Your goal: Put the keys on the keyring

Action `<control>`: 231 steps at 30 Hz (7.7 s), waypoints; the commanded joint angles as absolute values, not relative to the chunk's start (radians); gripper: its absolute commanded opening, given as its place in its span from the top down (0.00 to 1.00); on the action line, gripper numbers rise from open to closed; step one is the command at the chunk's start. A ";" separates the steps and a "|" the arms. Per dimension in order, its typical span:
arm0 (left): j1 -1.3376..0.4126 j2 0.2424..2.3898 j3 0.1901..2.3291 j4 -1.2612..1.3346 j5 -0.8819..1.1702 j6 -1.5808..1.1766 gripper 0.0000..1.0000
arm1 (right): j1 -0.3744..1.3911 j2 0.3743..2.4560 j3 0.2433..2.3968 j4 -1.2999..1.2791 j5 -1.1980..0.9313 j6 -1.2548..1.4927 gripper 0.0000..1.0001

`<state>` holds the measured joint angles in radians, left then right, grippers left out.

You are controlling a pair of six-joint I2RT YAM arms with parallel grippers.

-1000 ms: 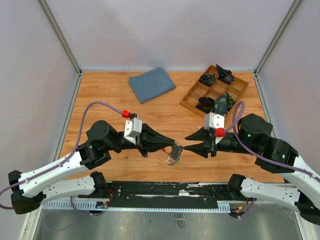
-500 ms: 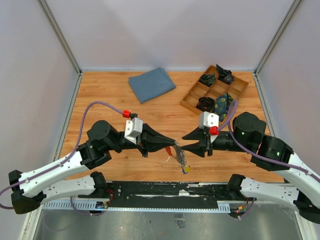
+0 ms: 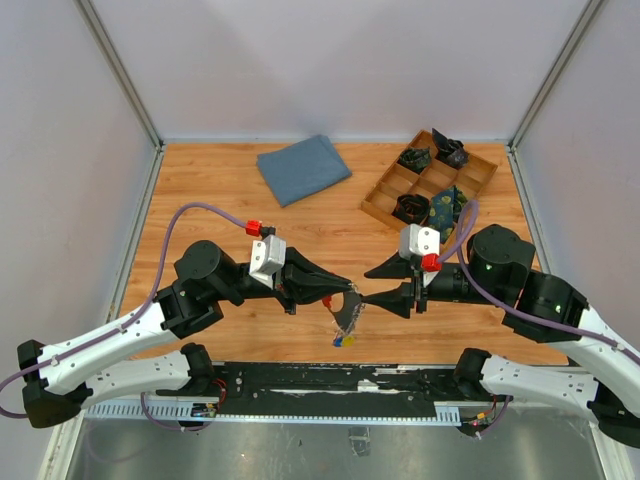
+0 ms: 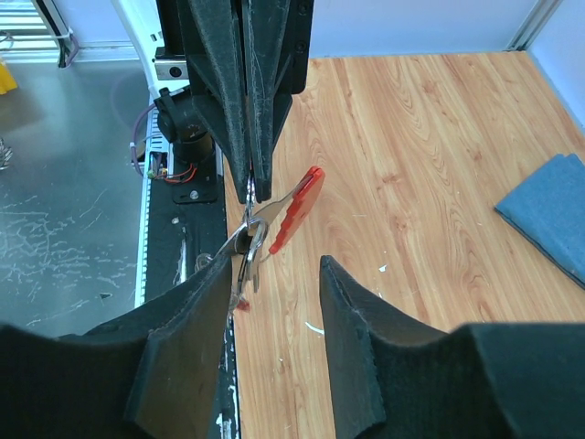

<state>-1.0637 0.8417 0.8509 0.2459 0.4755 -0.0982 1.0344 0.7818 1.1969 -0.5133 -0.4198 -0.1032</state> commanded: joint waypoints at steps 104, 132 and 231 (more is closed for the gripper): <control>-0.957 0.865 0.925 -0.255 0.424 0.074 0.99 | 0.662 0.678 0.676 -0.082 -0.715 0.082 0.56; -0.957 0.870 1.002 -0.217 0.572 0.127 0.99 | 1.000 0.554 0.573 0.058 -0.576 -0.279 0.61; -0.957 0.866 0.936 -0.174 0.479 0.117 1.00 | 1.023 0.640 0.728 -0.100 -0.423 -0.089 0.99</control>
<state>-0.9604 0.8932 0.9585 -0.2344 0.5377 0.1238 1.0084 0.6155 0.6353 -0.0082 -0.4938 -0.1562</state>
